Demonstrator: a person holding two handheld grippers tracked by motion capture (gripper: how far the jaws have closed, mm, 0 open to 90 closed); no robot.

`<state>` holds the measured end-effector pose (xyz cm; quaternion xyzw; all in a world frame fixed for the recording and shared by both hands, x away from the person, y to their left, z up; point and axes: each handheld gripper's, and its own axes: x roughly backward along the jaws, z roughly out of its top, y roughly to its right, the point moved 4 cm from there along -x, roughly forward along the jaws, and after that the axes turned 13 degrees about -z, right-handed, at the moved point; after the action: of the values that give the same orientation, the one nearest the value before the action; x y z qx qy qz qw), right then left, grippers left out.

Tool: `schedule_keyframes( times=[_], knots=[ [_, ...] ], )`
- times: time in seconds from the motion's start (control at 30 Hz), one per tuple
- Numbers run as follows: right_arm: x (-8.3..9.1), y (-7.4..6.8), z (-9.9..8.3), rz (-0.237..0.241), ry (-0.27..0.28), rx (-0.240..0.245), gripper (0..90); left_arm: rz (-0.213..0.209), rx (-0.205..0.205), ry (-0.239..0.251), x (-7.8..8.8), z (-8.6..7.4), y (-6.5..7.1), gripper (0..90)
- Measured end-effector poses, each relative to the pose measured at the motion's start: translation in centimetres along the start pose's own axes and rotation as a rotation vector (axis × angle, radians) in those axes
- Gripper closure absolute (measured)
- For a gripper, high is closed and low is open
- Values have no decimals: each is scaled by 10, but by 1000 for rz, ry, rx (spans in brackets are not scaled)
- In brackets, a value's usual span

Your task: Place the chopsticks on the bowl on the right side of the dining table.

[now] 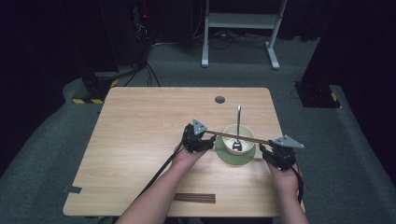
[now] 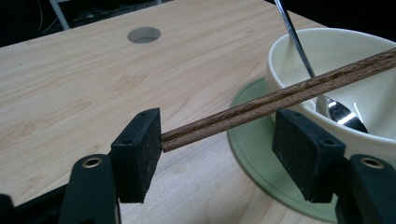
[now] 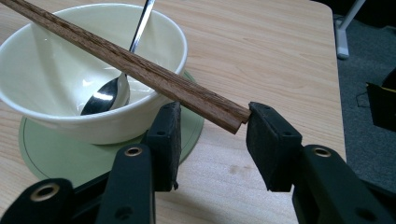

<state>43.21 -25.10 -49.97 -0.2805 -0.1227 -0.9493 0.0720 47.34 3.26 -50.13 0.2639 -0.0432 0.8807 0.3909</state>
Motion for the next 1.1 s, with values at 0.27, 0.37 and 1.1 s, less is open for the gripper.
schedule_keyframes(
  times=[0.27, 0.37, 1.1],
  knots=[
    [0, -2, 1, 1, 7, 11, 493, -2, 6, 11, 5, -5, 4, 343],
    [1, -2, 2, -5, 12, 21, 470, -3, 10, 12, 6, -6, 5, 344],
    [8, -3, -13, -46, 32, -18, 493, 17, 26, 18, 22, -15, -3, 449]
  ],
)
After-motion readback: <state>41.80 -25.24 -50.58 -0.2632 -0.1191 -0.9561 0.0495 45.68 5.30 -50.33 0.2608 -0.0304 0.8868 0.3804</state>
